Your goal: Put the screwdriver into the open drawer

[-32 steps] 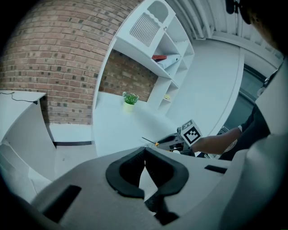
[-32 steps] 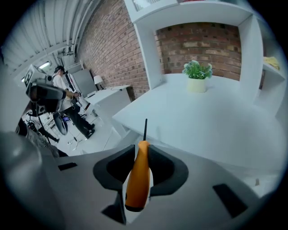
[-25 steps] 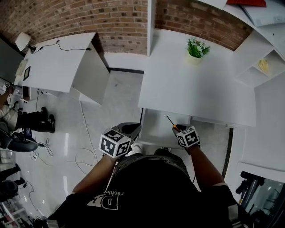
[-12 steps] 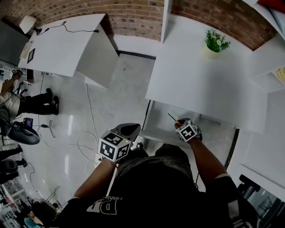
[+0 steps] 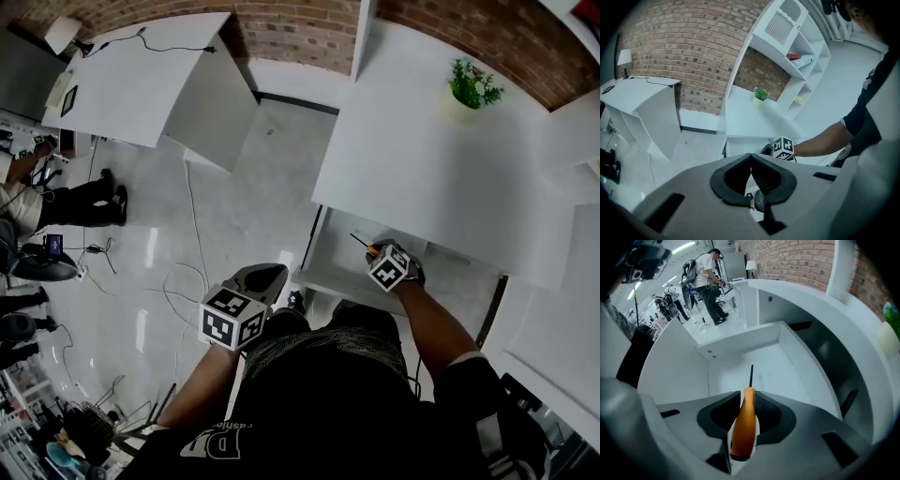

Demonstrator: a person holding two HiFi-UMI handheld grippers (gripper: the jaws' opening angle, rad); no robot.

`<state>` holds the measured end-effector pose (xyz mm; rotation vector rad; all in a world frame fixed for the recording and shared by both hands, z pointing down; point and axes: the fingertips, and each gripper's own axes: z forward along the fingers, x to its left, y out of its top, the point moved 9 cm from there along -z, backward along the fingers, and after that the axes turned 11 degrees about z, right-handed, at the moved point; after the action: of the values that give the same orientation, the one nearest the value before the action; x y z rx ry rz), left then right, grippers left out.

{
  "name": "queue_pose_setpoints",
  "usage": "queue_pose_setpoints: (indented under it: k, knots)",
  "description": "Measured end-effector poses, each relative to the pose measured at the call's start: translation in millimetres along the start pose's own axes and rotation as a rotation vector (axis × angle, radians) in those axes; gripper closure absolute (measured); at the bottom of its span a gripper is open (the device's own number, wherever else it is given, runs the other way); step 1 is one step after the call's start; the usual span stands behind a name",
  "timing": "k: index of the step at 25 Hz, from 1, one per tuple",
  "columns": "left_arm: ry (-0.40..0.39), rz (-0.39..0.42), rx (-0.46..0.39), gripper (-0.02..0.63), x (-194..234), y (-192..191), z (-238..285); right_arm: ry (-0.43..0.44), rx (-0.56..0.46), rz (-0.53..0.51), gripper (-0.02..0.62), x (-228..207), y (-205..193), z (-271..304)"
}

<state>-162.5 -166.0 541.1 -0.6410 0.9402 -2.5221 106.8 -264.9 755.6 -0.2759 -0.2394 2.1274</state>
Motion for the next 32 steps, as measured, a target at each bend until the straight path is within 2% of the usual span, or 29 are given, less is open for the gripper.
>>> queue_pose_setpoints:
  k: [7,18,23,32]
  knots:
    - [0.037,-0.03,-0.002,0.588,-1,-5,-11,0.016,0.019,-0.104,0.497,2,13,20]
    - [0.086,-0.081,0.026,0.588,-1,-26,-18,-0.043,0.045,-0.359,0.495,5,25,55]
    - [0.109,-0.114,0.033,0.588,1,-39,-25,-0.059,0.075,-0.407,0.494,6,22,73]
    - [0.14,-0.167,0.026,0.588,13,-50,-29,-0.074,0.122,-0.424,0.491,2,19,89]
